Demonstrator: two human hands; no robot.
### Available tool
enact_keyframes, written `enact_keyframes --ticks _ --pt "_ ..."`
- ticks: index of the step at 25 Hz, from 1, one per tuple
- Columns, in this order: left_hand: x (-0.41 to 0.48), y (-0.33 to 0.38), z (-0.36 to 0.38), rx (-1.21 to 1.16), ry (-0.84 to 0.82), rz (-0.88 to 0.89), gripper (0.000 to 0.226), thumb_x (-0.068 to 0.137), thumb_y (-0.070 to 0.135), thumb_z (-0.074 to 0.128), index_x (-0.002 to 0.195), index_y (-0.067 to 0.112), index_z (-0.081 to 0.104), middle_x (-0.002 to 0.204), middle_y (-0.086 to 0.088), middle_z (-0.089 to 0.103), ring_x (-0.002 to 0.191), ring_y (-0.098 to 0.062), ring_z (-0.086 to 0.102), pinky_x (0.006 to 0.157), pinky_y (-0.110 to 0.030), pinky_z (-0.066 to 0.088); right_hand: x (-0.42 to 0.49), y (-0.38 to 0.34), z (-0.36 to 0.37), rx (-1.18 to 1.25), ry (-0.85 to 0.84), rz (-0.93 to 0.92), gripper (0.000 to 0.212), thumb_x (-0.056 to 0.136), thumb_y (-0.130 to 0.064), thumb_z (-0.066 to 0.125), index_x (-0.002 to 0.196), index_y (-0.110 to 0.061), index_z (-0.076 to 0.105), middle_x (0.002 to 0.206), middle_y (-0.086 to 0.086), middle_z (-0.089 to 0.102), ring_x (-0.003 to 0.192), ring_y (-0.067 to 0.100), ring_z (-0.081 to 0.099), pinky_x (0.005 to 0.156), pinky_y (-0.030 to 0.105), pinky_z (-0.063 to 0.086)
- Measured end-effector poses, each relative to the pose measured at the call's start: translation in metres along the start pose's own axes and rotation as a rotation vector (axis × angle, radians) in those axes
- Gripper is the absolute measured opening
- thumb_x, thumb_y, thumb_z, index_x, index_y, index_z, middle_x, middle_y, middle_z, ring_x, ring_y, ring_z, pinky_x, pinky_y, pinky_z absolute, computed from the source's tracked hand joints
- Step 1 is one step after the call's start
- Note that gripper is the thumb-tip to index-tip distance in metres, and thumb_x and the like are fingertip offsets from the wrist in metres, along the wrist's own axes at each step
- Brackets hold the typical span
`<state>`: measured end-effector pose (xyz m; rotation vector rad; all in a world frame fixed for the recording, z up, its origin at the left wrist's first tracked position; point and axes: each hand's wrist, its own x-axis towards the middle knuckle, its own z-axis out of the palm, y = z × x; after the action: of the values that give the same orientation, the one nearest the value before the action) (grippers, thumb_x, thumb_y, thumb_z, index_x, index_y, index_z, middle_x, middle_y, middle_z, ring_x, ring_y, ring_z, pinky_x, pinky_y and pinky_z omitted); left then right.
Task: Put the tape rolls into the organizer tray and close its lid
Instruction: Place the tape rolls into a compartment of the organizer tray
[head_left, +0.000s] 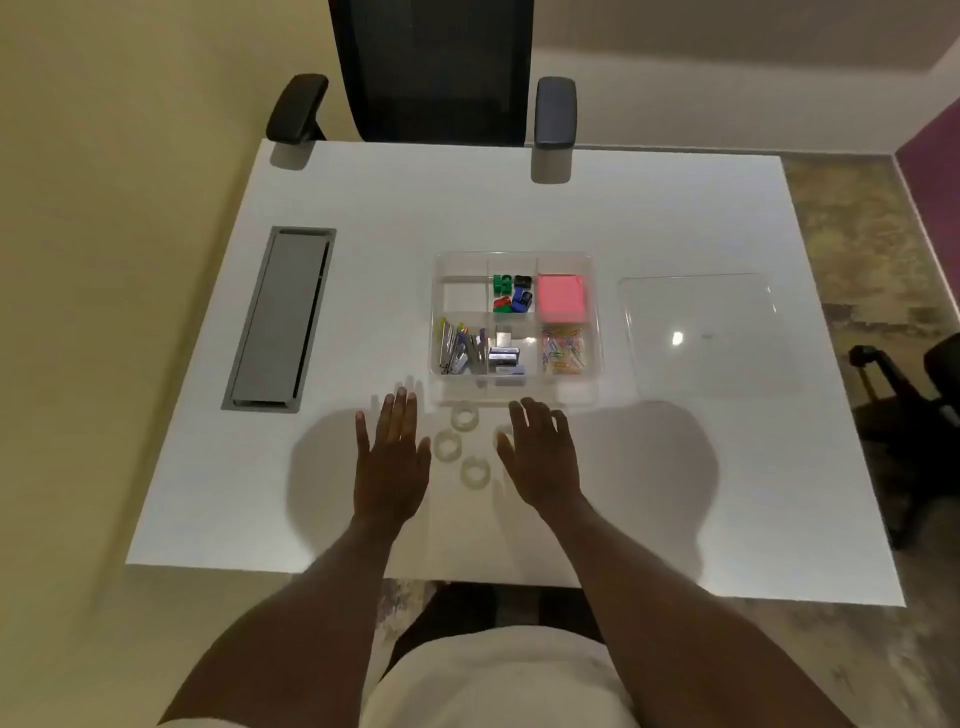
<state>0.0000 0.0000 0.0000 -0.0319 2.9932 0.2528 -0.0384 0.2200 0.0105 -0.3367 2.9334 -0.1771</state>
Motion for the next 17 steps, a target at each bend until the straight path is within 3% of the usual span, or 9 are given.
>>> enact_keyframes --ticks 4,10,17 --pt "-0.005 -0.031 0.023 0.005 -0.094 -0.059 0.067 0.106 0.04 0.019 0.167 0.014 0.007 0.176 -0.005 0.005 0.163 -0.022 0.002 0.131 -0.059 0.005 0.016 -0.026 0.021 -0.021 -0.103 -0.051 0.05 0.103 -0.032 0.041 0.149 -0.011 0.041 0.148 0.011 0.049 0.134 0.029 0.049 0.113 0.042 0.037" --pt "0.022 -0.046 0.044 -0.055 -0.185 -0.086 0.065 0.11 0.036 0.027 0.166 0.015 0.001 0.176 -0.006 -0.002 0.163 -0.023 -0.004 0.132 -0.057 0.003 0.053 -0.042 0.04 0.037 -0.187 -0.077 0.064 0.099 -0.015 0.049 0.159 -0.019 0.027 0.163 0.011 0.034 0.146 0.029 0.038 0.12 0.041 0.032" --pt "0.058 -0.052 0.052 -0.188 -0.193 -0.082 0.064 0.111 0.032 0.029 0.166 0.017 0.001 0.176 -0.005 -0.003 0.163 -0.021 -0.005 0.133 -0.05 0.002 0.068 -0.047 0.06 0.063 -0.256 -0.127 0.067 0.096 -0.018 0.066 0.155 -0.023 0.036 0.161 0.01 0.038 0.145 0.03 0.04 0.117 0.044 0.039"
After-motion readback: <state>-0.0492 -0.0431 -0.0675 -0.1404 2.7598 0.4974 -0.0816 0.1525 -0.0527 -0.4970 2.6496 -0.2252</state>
